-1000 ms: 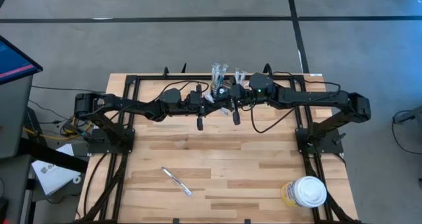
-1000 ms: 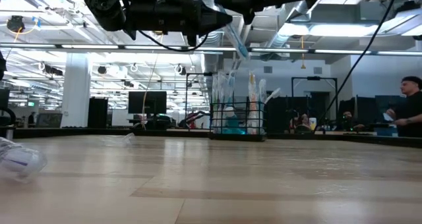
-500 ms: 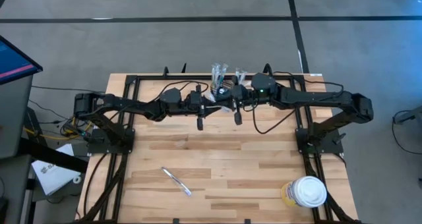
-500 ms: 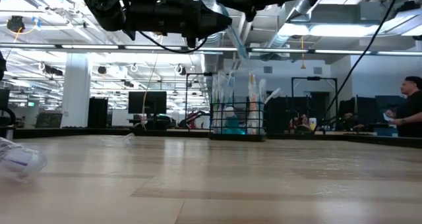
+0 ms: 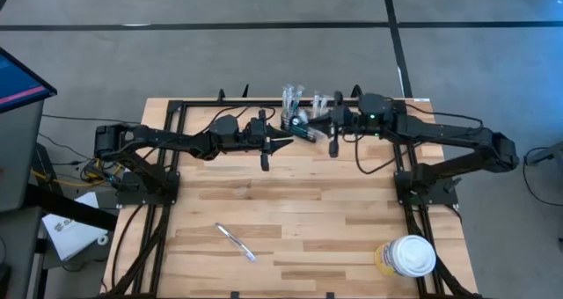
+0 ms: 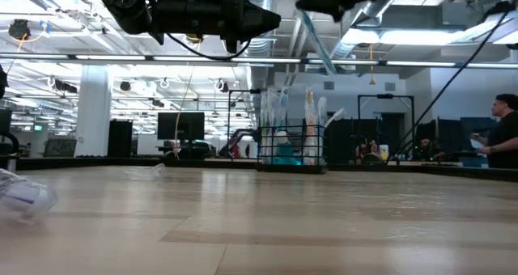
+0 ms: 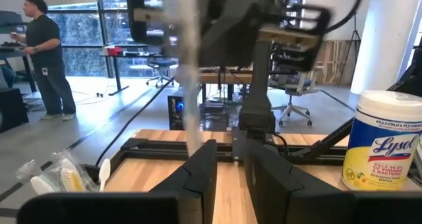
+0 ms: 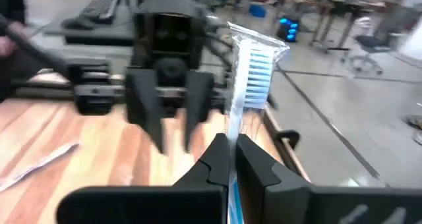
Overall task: Pick & Place toothbrushing station
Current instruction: Put the blue toothbrush into the mesh organizer
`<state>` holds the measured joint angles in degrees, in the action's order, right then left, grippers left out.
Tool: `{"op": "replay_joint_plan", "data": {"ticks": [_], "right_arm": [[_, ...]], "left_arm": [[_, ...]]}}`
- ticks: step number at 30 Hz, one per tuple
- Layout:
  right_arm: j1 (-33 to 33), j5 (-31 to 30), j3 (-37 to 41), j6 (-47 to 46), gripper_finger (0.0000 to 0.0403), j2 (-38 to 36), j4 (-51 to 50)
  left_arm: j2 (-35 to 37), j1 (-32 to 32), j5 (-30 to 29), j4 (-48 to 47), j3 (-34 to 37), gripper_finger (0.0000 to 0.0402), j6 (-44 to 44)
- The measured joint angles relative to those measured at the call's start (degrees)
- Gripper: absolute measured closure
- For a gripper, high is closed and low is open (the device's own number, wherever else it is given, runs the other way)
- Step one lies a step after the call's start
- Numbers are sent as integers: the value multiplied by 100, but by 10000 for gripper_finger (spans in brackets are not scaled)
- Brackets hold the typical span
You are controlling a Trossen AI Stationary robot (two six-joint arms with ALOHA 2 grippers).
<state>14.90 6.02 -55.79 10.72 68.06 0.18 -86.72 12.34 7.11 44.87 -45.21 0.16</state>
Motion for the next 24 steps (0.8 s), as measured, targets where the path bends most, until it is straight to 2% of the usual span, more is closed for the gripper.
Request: {"op": "replay_joint_plan", "data": {"ticks": [7,12,21,24], "right_arm": [[372,16,1253,-165,403,-635,1577],[739,121,1897,-420,403,-717,2718],[1297,197,2652,-752,403,-31,4638],[1500,390,2813,-892,403,294,5381]], "left_arm": [[0,2,2,3,0,330,0],[0,-15,4,5,0,334,-2],[0,-15,4,7,0,334,-39],[1,-15,4,7,0,334,-39]]}}
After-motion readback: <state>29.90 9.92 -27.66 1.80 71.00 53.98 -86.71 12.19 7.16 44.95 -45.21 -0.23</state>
